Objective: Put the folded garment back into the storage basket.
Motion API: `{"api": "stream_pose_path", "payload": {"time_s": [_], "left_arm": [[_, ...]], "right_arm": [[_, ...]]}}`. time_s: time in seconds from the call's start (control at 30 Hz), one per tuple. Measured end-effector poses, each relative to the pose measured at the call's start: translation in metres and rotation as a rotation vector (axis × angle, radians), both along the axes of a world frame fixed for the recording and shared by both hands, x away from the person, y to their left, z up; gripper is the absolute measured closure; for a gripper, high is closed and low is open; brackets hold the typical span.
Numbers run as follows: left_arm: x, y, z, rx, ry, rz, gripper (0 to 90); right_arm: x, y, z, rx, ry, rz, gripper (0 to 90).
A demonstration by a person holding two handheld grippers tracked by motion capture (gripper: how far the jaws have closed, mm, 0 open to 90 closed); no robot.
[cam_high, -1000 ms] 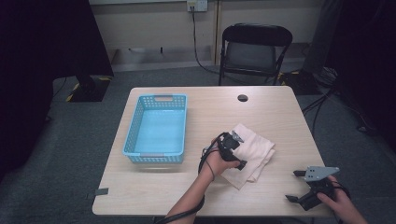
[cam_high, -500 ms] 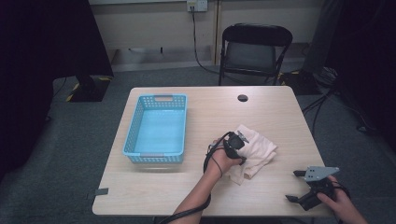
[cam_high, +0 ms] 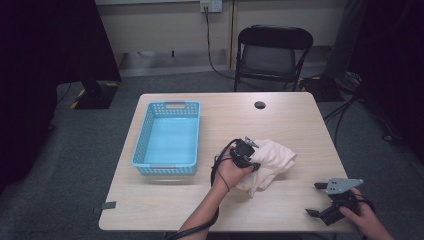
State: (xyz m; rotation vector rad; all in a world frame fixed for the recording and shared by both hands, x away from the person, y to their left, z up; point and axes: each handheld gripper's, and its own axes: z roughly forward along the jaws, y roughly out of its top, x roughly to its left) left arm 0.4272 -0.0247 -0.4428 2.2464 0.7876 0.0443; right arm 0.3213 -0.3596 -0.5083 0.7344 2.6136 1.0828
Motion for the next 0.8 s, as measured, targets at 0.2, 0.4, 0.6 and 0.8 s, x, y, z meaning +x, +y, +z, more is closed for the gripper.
{"api": "stream_pose_path", "payload": {"time_s": [0.2,0.4,0.6,0.8], "left_arm": [[-0.002,0.02,0.027,-0.028,-0.009,0.029,74.7],[-0.002,0.042,0.052,-0.047,-0.003,0.073,74.7],[-0.001,0.064,0.072,-0.053,-0.001,0.104,74.6],[0.0,0.085,0.088,-0.066,-0.013,0.143,74.7]], "right_arm": [[0.0,0.0,0.0,0.0,0.0,0.0,0.0],[0.0,0.0,0.0,0.0,0.0,0.0,0.0],[0.0,0.0,0.0,0.0,-0.001,0.0,0.0],[0.0,0.0,0.0,0.0,0.0,0.0,0.0]]}}
